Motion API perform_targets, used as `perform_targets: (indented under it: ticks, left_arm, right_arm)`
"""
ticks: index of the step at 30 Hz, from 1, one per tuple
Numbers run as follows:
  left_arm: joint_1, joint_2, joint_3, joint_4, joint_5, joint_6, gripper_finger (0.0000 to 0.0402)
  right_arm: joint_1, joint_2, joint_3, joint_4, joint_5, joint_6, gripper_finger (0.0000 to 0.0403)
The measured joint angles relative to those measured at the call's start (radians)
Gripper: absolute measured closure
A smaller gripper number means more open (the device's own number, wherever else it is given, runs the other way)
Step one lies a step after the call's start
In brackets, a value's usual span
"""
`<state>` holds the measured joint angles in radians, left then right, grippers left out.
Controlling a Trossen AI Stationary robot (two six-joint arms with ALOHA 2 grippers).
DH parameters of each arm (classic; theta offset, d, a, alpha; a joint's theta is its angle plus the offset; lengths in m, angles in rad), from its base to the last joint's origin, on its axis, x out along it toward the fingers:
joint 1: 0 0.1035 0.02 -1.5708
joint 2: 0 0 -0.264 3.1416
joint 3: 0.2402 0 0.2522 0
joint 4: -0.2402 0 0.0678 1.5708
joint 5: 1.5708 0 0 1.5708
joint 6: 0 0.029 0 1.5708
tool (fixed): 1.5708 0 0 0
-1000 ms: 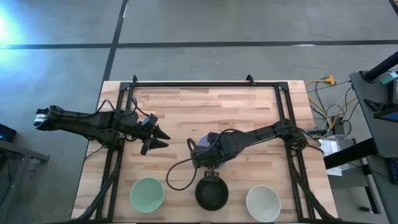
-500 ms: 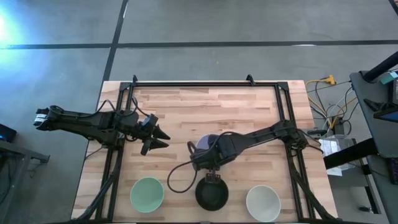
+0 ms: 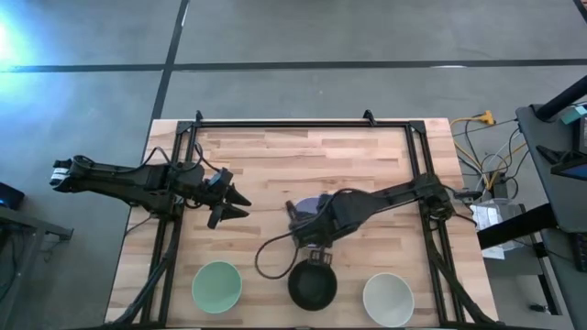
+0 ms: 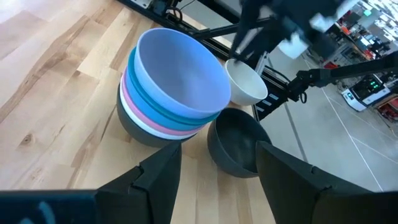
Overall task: Nest bowls inside each other
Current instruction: Stack the white bowl on the purple bowl
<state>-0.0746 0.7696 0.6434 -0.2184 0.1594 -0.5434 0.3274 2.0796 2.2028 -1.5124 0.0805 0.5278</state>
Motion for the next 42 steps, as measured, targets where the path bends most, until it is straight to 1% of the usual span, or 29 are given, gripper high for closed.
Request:
perform_targets:
  ticks: [2,6,8,11,14,16,18,20,22,24,26,29,31,33,35,36,38,40,41,42]
  left_arm:
    - [0.000,0.000,0.000,0.000,0.001,0.000,0.0210]
    - [0.000,0.000,0.000,-0.001,0.005,0.000,0.0210]
    - [0.000,0.000,0.000,-0.001,0.008,0.000,0.0210]
    - [0.000,-0.004,-0.002,-0.001,0.014,-0.001,0.0210]
    - [0.000,-0.005,-0.007,-0.001,0.014,0.000,0.0210]
    - [0.000,-0.005,-0.010,-0.004,0.014,0.001,0.0210]
    - [0.000,-0.003,-0.010,-0.001,0.014,0.006,0.0210]
    - [0.000,-0.003,-0.010,-0.002,0.014,0.008,0.0210]
    - [0.000,-0.002,-0.010,-0.002,0.014,0.025,0.0210]
    - [0.000,0.000,-0.010,-0.001,0.014,0.033,0.0210]
    - [0.000,0.000,-0.011,-0.001,0.014,0.035,0.0210]
    - [0.000,0.003,-0.011,0.000,0.014,0.052,0.0210]
    - [0.000,0.003,-0.011,0.000,0.014,0.053,0.0210]
    - [0.000,0.004,-0.011,0.002,0.014,0.053,0.0210]
    - [0.000,0.006,-0.011,-0.001,0.014,0.052,0.0210]
    - [0.000,0.006,-0.011,-0.002,0.018,0.047,0.0210]
    - [0.000,0.005,-0.008,0.001,0.025,0.027,0.0210]
    - [0.000,0.002,-0.008,0.000,0.038,0.003,0.0210]
    - [0.000,0.000,-0.008,0.000,0.043,-0.006,0.0210]
    - [0.000,0.000,-0.008,0.000,0.045,-0.024,0.0210]
  right_arm:
    - [0.010,-0.030,-0.001,-0.059,0.017,0.042,0.0364]
    - [0.058,-0.118,-0.054,-0.052,0.071,0.118,0.0364]
    - [0.086,-0.176,-0.097,-0.049,0.078,0.177,0.0364]
    - [0.138,-0.263,-0.208,-0.053,0.086,0.293,0.0364]
    - [0.211,-0.361,-0.350,-0.031,0.105,0.460,0.0364]
    - [0.267,-0.443,-0.459,0.022,0.105,0.581,0.0364]
    - [0.324,-0.523,-0.579,0.116,0.105,0.703,0.0364]
    - [0.380,-0.599,-0.710,0.265,0.126,0.813,0.0364]
    - [0.430,-0.674,-0.845,0.465,0.197,0.887,0.0364]
    - [0.460,-0.748,-0.983,0.723,0.309,0.912,0.0364]
    - [0.465,-0.810,-1.119,1.019,0.405,0.874,0.0364]
    - [0.416,-0.883,-1.322,1.513,0.496,0.704,0.0364]
    - [0.361,-0.924,-1.456,1.845,0.499,0.587,0.0364]
    - [0.298,-0.955,-1.576,2.124,0.475,0.492,0.0364]
    - [0.233,-0.991,-1.680,2.318,0.417,0.427,0.0364]
    - [0.202,-1.016,-1.725,2.370,0.378,0.398,0.0364]
    - [0.152,-1.080,-1.784,2.365,0.312,0.336,0.0364]
    - [0.146,-1.149,-1.800,2.230,0.261,0.278,0.0364]
    - [0.148,-1.185,-1.793,2.123,0.222,0.253,0.0364]
    - [0.149,-1.220,-1.778,1.975,0.169,0.237,0.0364]
